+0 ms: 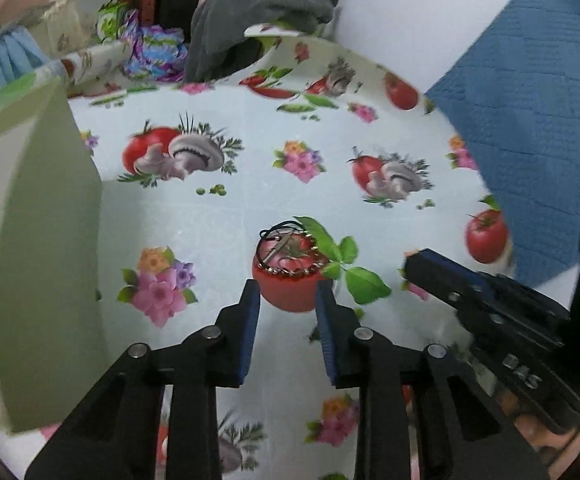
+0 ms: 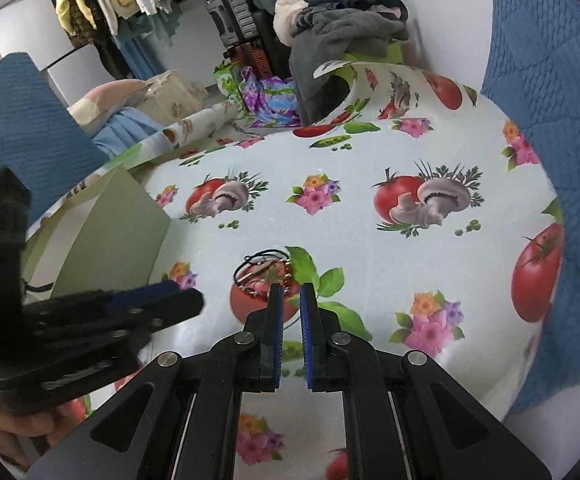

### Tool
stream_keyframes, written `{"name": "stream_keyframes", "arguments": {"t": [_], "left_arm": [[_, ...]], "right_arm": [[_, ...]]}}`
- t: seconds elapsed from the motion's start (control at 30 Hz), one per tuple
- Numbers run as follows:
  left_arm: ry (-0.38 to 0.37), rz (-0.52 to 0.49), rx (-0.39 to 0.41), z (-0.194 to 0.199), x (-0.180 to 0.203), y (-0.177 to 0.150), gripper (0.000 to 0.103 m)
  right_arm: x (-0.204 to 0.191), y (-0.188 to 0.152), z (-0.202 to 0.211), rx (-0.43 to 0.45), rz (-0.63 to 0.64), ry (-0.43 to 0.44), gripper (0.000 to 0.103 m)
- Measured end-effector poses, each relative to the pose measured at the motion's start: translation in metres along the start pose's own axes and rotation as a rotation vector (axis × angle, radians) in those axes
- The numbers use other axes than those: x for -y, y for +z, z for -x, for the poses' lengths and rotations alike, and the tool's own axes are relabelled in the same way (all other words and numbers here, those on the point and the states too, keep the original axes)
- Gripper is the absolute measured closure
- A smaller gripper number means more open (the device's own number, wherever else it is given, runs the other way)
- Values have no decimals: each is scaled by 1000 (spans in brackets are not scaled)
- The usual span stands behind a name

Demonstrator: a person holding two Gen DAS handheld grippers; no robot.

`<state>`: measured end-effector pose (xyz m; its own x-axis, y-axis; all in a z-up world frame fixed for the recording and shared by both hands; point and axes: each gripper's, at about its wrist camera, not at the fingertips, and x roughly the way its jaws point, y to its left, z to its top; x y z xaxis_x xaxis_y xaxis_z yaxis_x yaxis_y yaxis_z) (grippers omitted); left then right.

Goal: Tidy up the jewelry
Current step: 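Lower the left tool onto the red-beaded bracelet and grasp it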

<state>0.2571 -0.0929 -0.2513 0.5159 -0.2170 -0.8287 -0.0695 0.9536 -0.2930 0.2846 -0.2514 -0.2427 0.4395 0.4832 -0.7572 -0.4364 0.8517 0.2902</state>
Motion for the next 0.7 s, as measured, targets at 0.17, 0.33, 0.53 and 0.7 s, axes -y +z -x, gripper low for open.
{"name": "stream_keyframes", "arguments": {"t": [0.17, 0.33, 0.53, 0.7], "left_arm": [[35, 8, -13, -25, -1, 7, 78], [78, -29, -7, -38, 4, 14, 80], [105, -23, -23, -49, -2, 19, 85], [97, -22, -35, -54, -5, 18, 92]], "right_arm": [[12, 4, -10, -9, -32, 6, 96], [18, 3, -14, -13, -42, 16, 95], [20, 2, -16, -18, -45, 19, 95], [20, 2, -16, -18, -43, 18, 94]]}}
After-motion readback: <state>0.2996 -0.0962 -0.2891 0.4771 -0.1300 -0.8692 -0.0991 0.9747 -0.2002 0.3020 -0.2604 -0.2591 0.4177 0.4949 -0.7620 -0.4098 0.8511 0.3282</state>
